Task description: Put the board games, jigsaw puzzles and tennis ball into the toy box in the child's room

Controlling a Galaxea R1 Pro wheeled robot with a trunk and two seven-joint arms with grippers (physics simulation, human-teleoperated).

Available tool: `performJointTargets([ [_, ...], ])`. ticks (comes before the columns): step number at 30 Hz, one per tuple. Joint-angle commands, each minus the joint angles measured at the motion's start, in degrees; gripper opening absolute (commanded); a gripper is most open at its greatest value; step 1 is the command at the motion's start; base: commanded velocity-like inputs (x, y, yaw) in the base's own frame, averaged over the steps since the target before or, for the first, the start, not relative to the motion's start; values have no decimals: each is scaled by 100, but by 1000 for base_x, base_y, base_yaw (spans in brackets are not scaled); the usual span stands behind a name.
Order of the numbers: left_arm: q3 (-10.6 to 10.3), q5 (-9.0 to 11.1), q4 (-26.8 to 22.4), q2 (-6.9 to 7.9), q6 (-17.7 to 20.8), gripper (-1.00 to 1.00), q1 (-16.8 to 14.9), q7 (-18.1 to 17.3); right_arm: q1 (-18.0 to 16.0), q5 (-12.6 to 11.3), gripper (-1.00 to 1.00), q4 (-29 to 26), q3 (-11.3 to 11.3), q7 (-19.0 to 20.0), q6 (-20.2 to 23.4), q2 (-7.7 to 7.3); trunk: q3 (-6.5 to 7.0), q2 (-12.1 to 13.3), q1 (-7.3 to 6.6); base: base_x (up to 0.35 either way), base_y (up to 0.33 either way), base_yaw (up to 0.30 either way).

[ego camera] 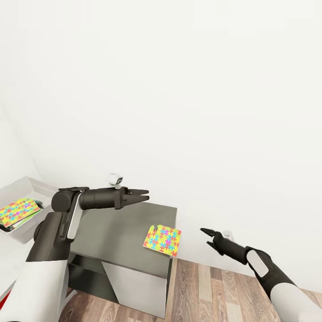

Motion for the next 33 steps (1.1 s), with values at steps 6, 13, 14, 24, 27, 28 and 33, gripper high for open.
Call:
performJointTargets([
  [6,5,17,0,23,60,100,-5,-14,-7,-85,100,3,-197,-25,62,8,-118,-251,134,0,0,0],
  [13,4,21,0,29,60,100,-5,-14,-7,-98,100,3,-253,-34,64,5,-244,-532,288,0,0,0],
  [14,5,21,0,29,60,100,-5,-14,-7,-100,100,3,-258,-34,62,5,-262,-572,310,0,0,0],
  [24,3,22,0,29,60,100,-5,-14,7,-138,100,3,-258,27,8,5,-441,-973,530,0,0,0],
  [27,5,22,0,29,60,100,-5,-14,9,-158,100,3,-257,31,-7,6,-495,-1093,596,0,0,0],
  [28,5,24,0,29,60,100,-5,-16,9,-159,100,3,-257,32,-9,6,-513,-1134,618,0,0,0],
  [33,6,29,0,29,60,100,-5,-19,10,-165,100,3,-252,28,-18,6,-603,-1334,727,0,0,0],
])
